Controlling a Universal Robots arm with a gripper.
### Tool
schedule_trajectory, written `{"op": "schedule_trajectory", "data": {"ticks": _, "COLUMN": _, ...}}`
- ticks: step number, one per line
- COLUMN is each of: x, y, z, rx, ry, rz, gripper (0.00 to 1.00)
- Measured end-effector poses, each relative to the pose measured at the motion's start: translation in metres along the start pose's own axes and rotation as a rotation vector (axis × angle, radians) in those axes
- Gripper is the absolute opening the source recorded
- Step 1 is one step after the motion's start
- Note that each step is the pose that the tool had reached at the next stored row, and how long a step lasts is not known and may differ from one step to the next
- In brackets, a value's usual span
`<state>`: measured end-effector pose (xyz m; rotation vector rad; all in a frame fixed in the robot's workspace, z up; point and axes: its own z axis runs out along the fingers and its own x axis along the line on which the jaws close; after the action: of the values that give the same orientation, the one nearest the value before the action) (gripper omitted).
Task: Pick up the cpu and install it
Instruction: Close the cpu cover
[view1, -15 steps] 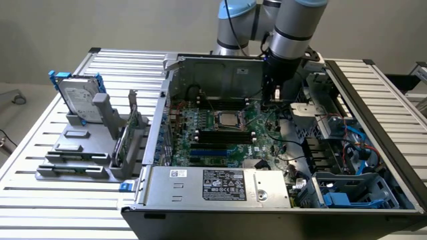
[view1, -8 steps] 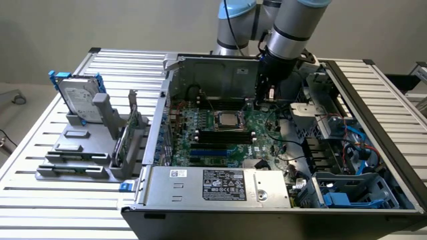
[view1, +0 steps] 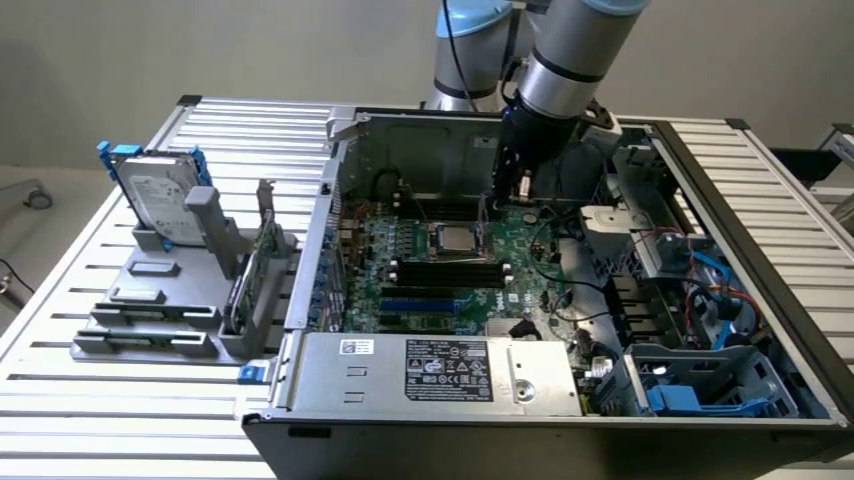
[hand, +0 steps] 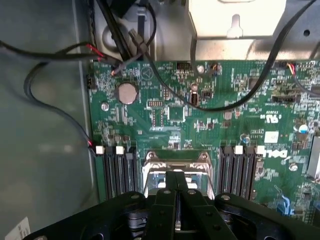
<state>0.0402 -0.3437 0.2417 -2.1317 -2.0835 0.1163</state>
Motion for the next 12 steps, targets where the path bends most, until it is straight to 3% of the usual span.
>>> {"op": "schedule_trajectory", "data": {"ticks": 4, "x": 0.0, "y": -0.0069, "z": 0.0013, "rx": 0.0325, "ry": -0.0005, "rz": 0.002, "gripper": 0.11}}
{"op": "schedule_trajectory", "data": {"ticks": 12, "x": -0.001, "y": -0.0174, "z": 0.0042, "rx": 0.0915, "ry": -0.0012, "rz": 0.007, "gripper": 0.11}}
